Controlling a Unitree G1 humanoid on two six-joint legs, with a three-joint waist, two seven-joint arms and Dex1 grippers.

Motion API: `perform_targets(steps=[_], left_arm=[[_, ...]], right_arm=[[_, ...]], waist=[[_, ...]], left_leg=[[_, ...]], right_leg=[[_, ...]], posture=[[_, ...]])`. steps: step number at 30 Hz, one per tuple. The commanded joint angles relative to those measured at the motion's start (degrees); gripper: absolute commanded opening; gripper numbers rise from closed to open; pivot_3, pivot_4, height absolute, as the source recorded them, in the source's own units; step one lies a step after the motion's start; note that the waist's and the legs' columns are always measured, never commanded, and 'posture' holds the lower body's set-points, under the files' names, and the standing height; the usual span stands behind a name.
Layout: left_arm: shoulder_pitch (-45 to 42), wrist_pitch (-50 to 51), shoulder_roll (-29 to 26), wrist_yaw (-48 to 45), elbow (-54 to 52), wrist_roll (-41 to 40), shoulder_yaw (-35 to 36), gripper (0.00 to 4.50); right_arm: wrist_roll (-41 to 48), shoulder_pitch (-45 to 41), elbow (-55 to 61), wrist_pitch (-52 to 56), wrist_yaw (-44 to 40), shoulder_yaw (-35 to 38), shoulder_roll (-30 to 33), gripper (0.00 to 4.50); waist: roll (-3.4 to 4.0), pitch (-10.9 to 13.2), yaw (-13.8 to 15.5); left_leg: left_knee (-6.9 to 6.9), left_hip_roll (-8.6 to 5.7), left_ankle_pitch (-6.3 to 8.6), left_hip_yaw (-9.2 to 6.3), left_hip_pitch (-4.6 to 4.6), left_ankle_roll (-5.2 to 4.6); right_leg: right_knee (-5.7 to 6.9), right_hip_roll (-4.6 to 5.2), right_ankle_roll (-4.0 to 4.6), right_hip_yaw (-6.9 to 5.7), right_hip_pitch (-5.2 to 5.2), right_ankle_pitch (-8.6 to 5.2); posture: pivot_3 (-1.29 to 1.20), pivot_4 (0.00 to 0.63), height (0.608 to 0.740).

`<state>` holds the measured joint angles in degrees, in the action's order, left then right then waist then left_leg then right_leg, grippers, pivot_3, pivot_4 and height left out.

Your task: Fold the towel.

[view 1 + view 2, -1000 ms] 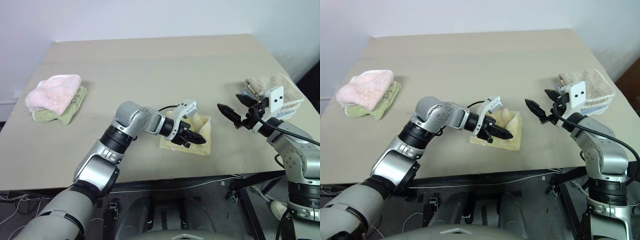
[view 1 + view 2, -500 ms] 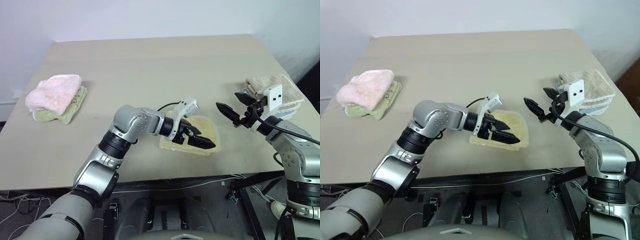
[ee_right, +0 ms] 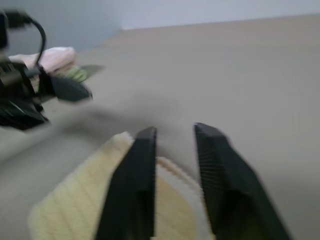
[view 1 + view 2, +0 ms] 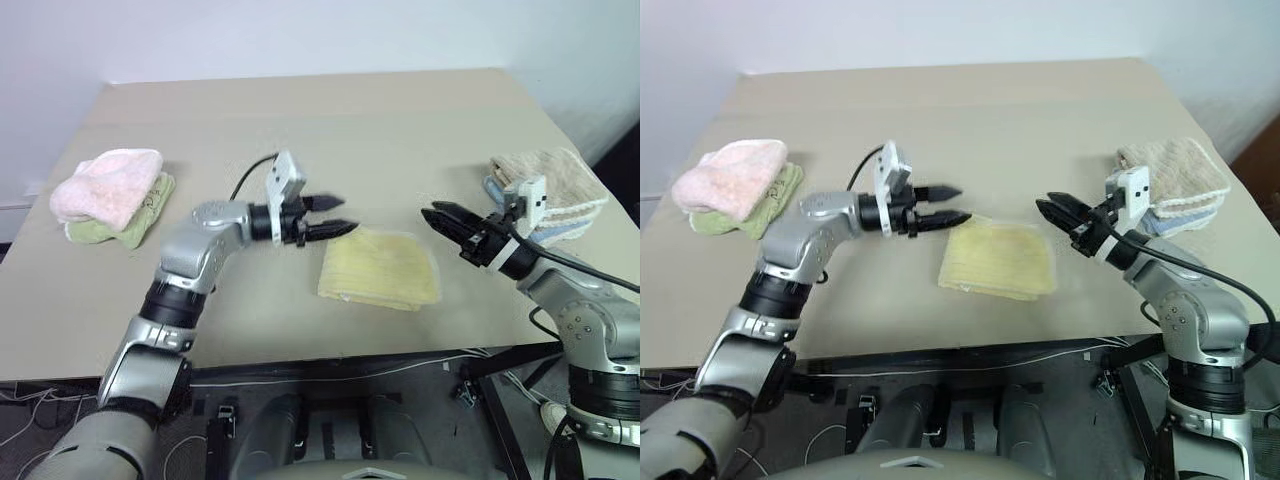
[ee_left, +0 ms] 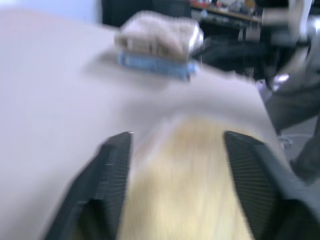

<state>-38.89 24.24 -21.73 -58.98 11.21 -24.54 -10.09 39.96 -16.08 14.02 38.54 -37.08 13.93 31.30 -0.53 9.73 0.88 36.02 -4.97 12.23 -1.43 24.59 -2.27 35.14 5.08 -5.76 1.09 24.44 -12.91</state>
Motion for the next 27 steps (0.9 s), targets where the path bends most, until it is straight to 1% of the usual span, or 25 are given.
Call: perform_targets(steps=[1, 2, 3, 5, 6, 10, 14, 15, 17, 18, 22, 27], left_arm=[[-0.54, -5.31, 1.63, -2.02, 0.19, 1.13, 0.14, 1.46], [-0.42, -6.27, 2.11, -2.95, 0.59, 1.31, -0.21, 1.18], [-0.39, -7.52, 2.6, -3.53, 0.95, 1.88, -0.69, 0.72], [-0.7, -10.04, 4.04, -3.44, 1.88, 3.44, -1.44, 0.11], [-0.99, -11.45, 4.91, -3.49, 2.35, 4.26, -1.94, 0.05], [-0.43, -15.48, 6.01, -7.05, 3.05, 6.67, -4.73, 0.05], [2.93, -16.94, 7.16, -6.36, 5.75, 8.51, -5.71, 0.05], [3.84, -17.39, 7.36, -5.79, 7.52, 9.65, -6.12, 0.05], [5.08, -22.8, 6.76, -3.97, 13.94, 14.94, -7.93, 0.05], [5.36, -24.39, 6.84, -3.05, 16.31, 16.32, -8.12, 0.05], [5.88, -25.76, 9.57, -0.71, 20.65, 14.8, -5.26, 0.05], [6.77, -26.98, 10.79, -0.87, 21.1, 14.43, -4.18, 0.05]], right_arm=[[0.68, -1.08, 0.62, -1.0, -0.52, -0.51, -1.0, 0.0], [0.41, -1.11, 0.25, -1.3, -0.74, -1.08, -1.34, 0.0], [-0.01, -1.17, -0.16, -1.63, -0.86, -1.67, -1.65, 0.0], [-0.99, -1.52, -1.25, -2.18, -0.73, -2.89, -2.16, 0.0], [-1.98, -1.99, -2.05, -2.66, -0.27, -3.58, -2.48, 0.0], [-3.09, -3.82, -5.2, -4.09, 1.9, -4.14, -5.82, 0.0], [-6.95, -2.75, -8.8, -6.68, 4.0, -6.63, -9.7, 0.0], [-7.97, -1.8, -9.58, -7.51, 3.68, -7.75, -10.4, 0.0], [-10.08, 0.17, -11.49, -9.21, 3.05, -10.13, -11.82, 0.0], [-10.7, 0.91, -12.26, -9.94, 2.79, -10.69, -12.31, 0.0], [-13.29, 2.22, -14.43, -12.05, 2.41, -12.08, -12.55, 0.0], [-12.84, 0.36, -16.06, -11.24, 1.68, -10.77, -11.76, 0.0]], waist=[[0.0, 0.0, -0.01], [0.01, -0.01, -0.07], [0.01, -0.01, -0.14], [0.01, -0.01, -0.17], [0.01, -0.01, -0.17], [0.01, -0.01, -0.3], [0.05, -0.03, -0.31], [0.05, -0.04, -0.3], [0.05, -0.05, -0.23], [0.05, -0.05, -0.23], [0.06, -0.15, -0.22], [0.05, -0.17, -0.2]], left_leg=[[0.02, -0.01, 0.0, 0.0, 0.02, -0.01], [0.04, -0.02, 0.01, 0.0, 0.03, -0.02], [0.05, -0.03, 0.03, 0.01, 0.03, -0.05], [0.04, -0.03, 0.03, 0.01, 0.03, -0.05], [0.03, -0.03, 0.03, 0.01, 0.03, -0.05], [0.04, -0.02, 0.01, 0.01, 0.02, -0.07], [0.0, -0.01, -0.01, 0.01, -0.01, -0.1], [0.02, -0.01, -0.02, 0.01, -0.01, -0.12], [0.01, -0.02, -0.03, 0.01, -0.05, -0.13], [0.02, -0.02, -0.03, 0.01, -0.06, -0.13], [0.11, -0.03, 0.03, 0.0, -0.21, -0.05], [0.14, -0.02, 0.04, -0.01, -0.47, -0.04]], right_leg=[[-0.01, 0.02, 0.0, 0.0, 0.0, 0.0], [-0.02, 0.02, 0.01, 0.0, -0.01, 0.0], [-0.03, 0.04, 0.0, 0.01, -0.01, 0.0], [-0.03, 0.03, -0.01, 0.0, -0.01, 0.01], [-0.02, 0.02, -0.04, 0.0, 0.0, 0.02], [0.02, -0.01, -0.09, 0.0, 0.03, 0.05], [0.05, -0.03, -0.12, 0.01, 0.03, 0.07], [0.06, -0.03, -0.12, 0.0, 0.03, 0.07], [0.06, -0.04, -0.13, 0.0, 0.0, 0.07], [0.07, -0.04, -0.13, -0.01, -0.01, 0.08], [0.05, -0.01, -0.12, -0.04, -0.13, 0.07], [0.06, -0.01, 0.0, -0.07, -0.44, 0.01]], posture=[[0.0, 0.15, 0.74], [0.0, 0.15, 0.74], [0.0, 0.15, 0.74], [0.0, 0.15, 0.74], [0.0, 0.15, 0.74], [0.0, 0.15, 0.74], [0.0, 0.15, 0.74], [0.0, 0.15, 0.74], [0.0, 0.15, 0.74], [0.0, 0.15, 0.74], [0.0, 0.15, 0.74], [0.0, 0.15, 0.74]])
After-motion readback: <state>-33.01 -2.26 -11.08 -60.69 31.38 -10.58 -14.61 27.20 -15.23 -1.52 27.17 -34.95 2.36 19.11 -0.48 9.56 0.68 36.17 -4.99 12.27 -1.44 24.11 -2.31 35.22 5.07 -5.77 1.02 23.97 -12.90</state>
